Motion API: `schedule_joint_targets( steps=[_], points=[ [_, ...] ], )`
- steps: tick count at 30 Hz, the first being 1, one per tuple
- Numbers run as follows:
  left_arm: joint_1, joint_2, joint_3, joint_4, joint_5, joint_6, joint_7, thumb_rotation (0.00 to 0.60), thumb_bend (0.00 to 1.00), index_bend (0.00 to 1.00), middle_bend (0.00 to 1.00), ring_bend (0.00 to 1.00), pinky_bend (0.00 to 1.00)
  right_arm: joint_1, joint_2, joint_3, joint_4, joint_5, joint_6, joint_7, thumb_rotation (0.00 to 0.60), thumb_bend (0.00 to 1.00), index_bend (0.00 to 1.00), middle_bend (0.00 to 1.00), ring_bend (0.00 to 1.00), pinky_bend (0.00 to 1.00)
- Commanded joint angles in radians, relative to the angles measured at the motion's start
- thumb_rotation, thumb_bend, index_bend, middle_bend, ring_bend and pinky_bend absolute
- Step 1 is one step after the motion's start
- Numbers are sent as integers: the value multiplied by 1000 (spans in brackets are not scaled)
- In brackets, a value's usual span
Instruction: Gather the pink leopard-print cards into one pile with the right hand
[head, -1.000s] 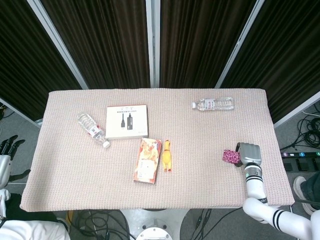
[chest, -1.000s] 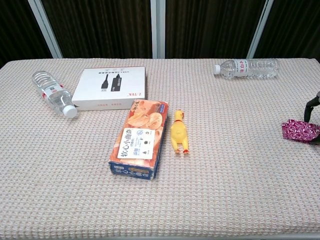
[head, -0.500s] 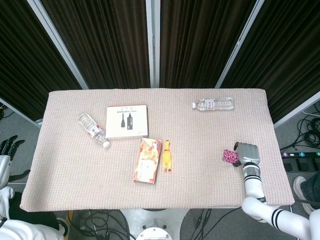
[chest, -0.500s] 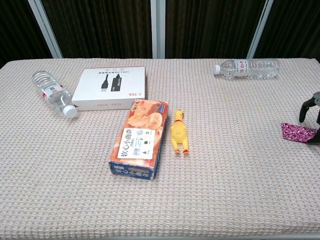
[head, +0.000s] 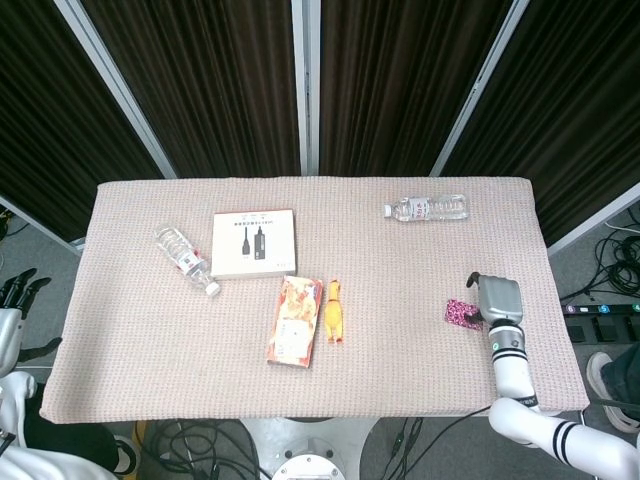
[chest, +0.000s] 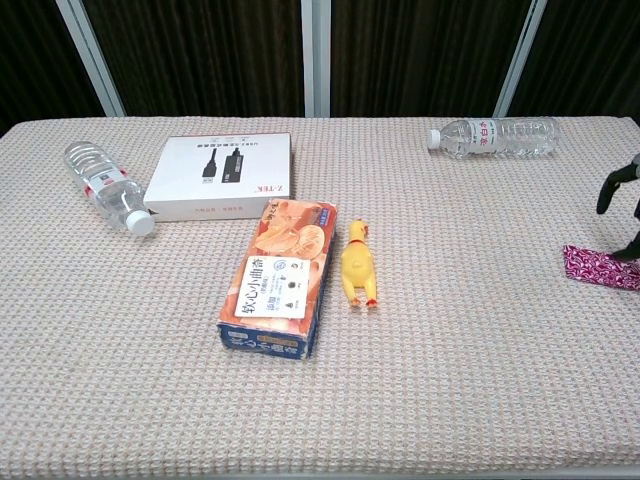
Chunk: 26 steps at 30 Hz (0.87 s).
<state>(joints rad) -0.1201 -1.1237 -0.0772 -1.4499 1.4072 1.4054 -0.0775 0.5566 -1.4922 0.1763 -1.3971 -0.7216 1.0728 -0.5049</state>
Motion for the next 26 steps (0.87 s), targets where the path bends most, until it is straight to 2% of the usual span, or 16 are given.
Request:
schedule_joint_targets(
  steps=[1, 2, 3, 4, 5, 6, 7, 8, 9, 10, 12, 17, 26],
  points=[
    [-1, 0, 0, -4, 1, 1, 6, 600, 0, 217, 185, 133, 302, -68, 68, 28, -59, -243, 178, 187, 528, 0, 416, 993, 924, 930],
    [-1, -1, 0, -5, 2, 1, 7, 600, 0, 217, 185, 133, 303, -81, 83, 22, -55, -286, 199, 219, 441, 0, 419, 946, 847, 868],
    [-1, -1, 0, -5, 2, 2, 8, 600, 0, 217, 185, 133, 303, -92, 101, 14, -51, -321, 212, 244, 323, 0, 416, 833, 706, 764],
    [-1, -2, 1, -6, 2, 2, 10, 600, 0, 217, 185, 133, 302, -106, 128, 1, -47, -349, 218, 258, 264, 0, 406, 735, 599, 675],
    [-2, -3, 0, -6, 1, 0, 12, 600, 0, 217, 185, 133, 303, -116, 150, -9, -48, -357, 218, 253, 184, 0, 369, 573, 427, 512],
    [-3, -4, 0, -6, 0, -1, 14, 600, 0, 217, 185, 133, 302, -125, 172, -19, -54, -360, 217, 239, 124, 0, 304, 421, 268, 339],
    [-5, -5, -1, -5, -1, -3, 16, 600, 0, 217, 185, 133, 303, -138, 202, -33, -70, -357, 211, 217, 82, 0, 236, 309, 160, 203],
    [-6, -6, -2, -4, -2, -5, 17, 600, 0, 217, 185, 133, 303, -148, 224, -44, -86, -356, 209, 202, 42, 0, 155, 199, 72, 90],
    [-8, -7, -4, -3, -3, -5, 18, 600, 0, 217, 185, 133, 302, -159, 242, -54, -98, -360, 213, 190, 17, 0, 89, 115, 23, 30],
    [-9, -8, -6, -3, -5, -5, 17, 600, 0, 217, 185, 133, 302, -170, 255, -64, -105, -371, 224, 182, 4, 0, 42, 53, 2, 2],
    [-10, -10, -9, -1, -7, -4, 16, 600, 0, 217, 185, 133, 302, -202, 269, -86, -100, -415, 271, 181, 0, 0, 5, 7, 0, 0],
    [-15, -9, -11, -7, -5, -5, 26, 600, 0, 217, 185, 133, 302, -275, 266, -108, -59, -476, 365, 223, 0, 0, 0, 0, 0, 0],
    [-22, 1, -20, -45, -9, 3, 64, 600, 0, 217, 185, 133, 302, -313, 288, -101, -57, -476, 340, 260, 0, 0, 0, 0, 0, 0]
  ],
)
